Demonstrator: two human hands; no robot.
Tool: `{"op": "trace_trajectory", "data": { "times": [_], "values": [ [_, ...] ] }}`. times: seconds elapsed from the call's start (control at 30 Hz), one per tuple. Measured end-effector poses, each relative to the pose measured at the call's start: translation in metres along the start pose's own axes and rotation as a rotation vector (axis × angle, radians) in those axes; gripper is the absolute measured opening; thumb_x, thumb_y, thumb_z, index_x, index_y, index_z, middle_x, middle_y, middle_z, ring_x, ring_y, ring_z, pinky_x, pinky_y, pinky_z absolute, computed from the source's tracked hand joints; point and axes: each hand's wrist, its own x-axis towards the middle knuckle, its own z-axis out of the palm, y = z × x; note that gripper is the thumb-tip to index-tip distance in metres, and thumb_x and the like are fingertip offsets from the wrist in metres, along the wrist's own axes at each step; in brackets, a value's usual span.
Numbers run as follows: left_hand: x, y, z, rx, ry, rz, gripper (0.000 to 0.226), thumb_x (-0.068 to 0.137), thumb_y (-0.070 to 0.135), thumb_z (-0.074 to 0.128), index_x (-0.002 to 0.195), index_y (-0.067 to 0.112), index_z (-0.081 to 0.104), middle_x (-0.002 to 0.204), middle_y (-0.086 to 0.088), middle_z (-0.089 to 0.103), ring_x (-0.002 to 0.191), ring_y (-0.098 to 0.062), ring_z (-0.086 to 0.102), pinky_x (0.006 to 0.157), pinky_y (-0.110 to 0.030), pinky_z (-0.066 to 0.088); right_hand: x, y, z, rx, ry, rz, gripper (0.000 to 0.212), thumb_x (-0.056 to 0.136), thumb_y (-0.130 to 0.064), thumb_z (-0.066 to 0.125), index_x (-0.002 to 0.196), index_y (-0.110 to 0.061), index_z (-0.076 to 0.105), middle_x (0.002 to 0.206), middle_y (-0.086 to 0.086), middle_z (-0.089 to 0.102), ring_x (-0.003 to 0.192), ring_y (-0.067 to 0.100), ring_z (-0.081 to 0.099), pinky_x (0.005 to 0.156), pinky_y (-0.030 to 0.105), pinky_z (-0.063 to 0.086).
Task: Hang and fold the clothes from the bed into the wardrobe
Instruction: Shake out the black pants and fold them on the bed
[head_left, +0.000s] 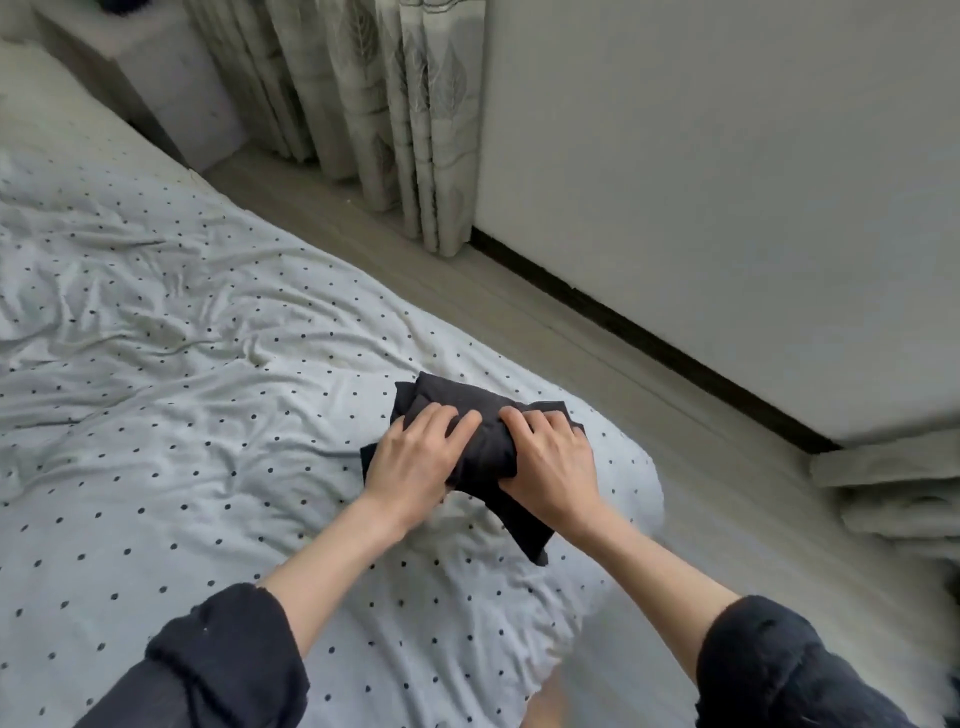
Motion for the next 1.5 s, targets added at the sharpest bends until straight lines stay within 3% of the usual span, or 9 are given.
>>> {"op": "trace_trajectory", "data": {
  "times": [0.1,0.33,0.6,0.7,0.87,1.1,1.4,1.5],
  "values": [
    [0.007,0.050,-0.022,-0.082,0.090,0.123,0.081,0.042,0.011,0.085,0.114,0.017,0.048,0.097,-0.004,0.063,0.092,-0.022,0.064,0.059,-0.034,0.053,-0.045,0.027,-0.045,-0.087,0.154,0.051,0.057,0.043,-0.028,0.079,0.096,-0.017,0.062,0.077,0.000,0.065,0.069,0.027,0.060,0.050,0.032,0.047],
    [0.006,0.222,-0.072,-0.212,0.183,0.573,0.082,0.040,0.018,0.087,0.113,0.018,0.048,0.095,-0.001,0.063,0.088,-0.020,0.063,0.059,-0.030,0.051,-0.219,0.092,-0.132,-0.259,0.448,0.409,0.072,0.039,-0.027,0.079,0.103,-0.020,0.048,0.079,0.000,0.064,0.071,0.027,0.061,0.051,0.032,0.047],
    [-0.081,0.440,-0.102,-0.318,0.155,1.123,0.087,0.036,0.028,0.089,0.112,0.021,0.048,0.096,0.002,0.062,0.088,-0.018,0.063,0.061,-0.028,0.051,-0.475,0.105,-0.184,-0.445,0.533,0.921,0.071,0.039,-0.030,0.081,0.105,-0.020,0.055,0.083,-0.001,0.066,0.075,0.026,0.063,0.055,0.035,0.051],
    [-0.112,0.505,-0.121,-0.337,0.166,1.239,0.089,0.037,0.030,0.091,0.114,0.019,0.047,0.098,0.000,0.063,0.090,-0.019,0.063,0.061,-0.029,0.053,-0.543,0.103,-0.211,-0.503,0.557,1.032,0.071,0.039,-0.030,0.082,0.105,-0.019,0.059,0.084,0.000,0.067,0.076,0.027,0.063,0.057,0.036,0.051],
    [-0.158,0.609,-0.161,-0.417,0.240,1.360,0.088,0.040,0.033,0.090,0.115,0.018,0.046,0.098,-0.001,0.064,0.091,-0.020,0.064,0.059,-0.032,0.054,-0.644,0.108,-0.273,-0.664,0.543,1.145,0.083,0.037,-0.032,0.085,0.109,-0.020,0.045,0.086,0.002,0.067,0.077,0.027,0.063,0.057,0.035,0.050],
    [-0.194,0.768,-0.258,-0.632,0.488,1.519,0.079,0.049,0.024,0.087,0.116,0.018,0.046,0.100,-0.002,0.064,0.092,-0.019,0.064,0.055,-0.028,0.050,-0.763,0.119,-0.396,-0.968,0.615,1.320,0.069,0.043,-0.024,0.084,0.108,-0.013,0.063,0.089,0.006,0.068,0.085,0.030,0.063,0.060,0.037,0.051],
    [-0.202,0.966,-0.401,-0.900,0.825,1.717,0.085,0.046,0.023,0.090,0.118,0.016,0.045,0.105,-0.005,0.063,0.097,-0.022,0.062,0.053,-0.029,0.047,-0.872,0.157,-0.564,-1.407,0.725,1.452,0.065,0.048,-0.020,0.083,0.110,-0.013,0.062,0.092,0.007,0.067,0.089,0.032,0.062,0.063,0.039,0.051],
    [-0.218,1.024,-0.434,-1.036,0.917,1.727,0.079,0.052,0.020,0.088,0.118,0.016,0.045,0.104,-0.006,0.063,0.097,-0.023,0.062,0.054,-0.032,0.048,-0.908,0.162,-0.606,-1.530,0.677,1.510,0.068,0.047,-0.019,0.083,0.111,-0.013,0.061,0.094,0.008,0.067,0.091,0.033,0.061,0.064,0.041,0.051]
  ]
}}
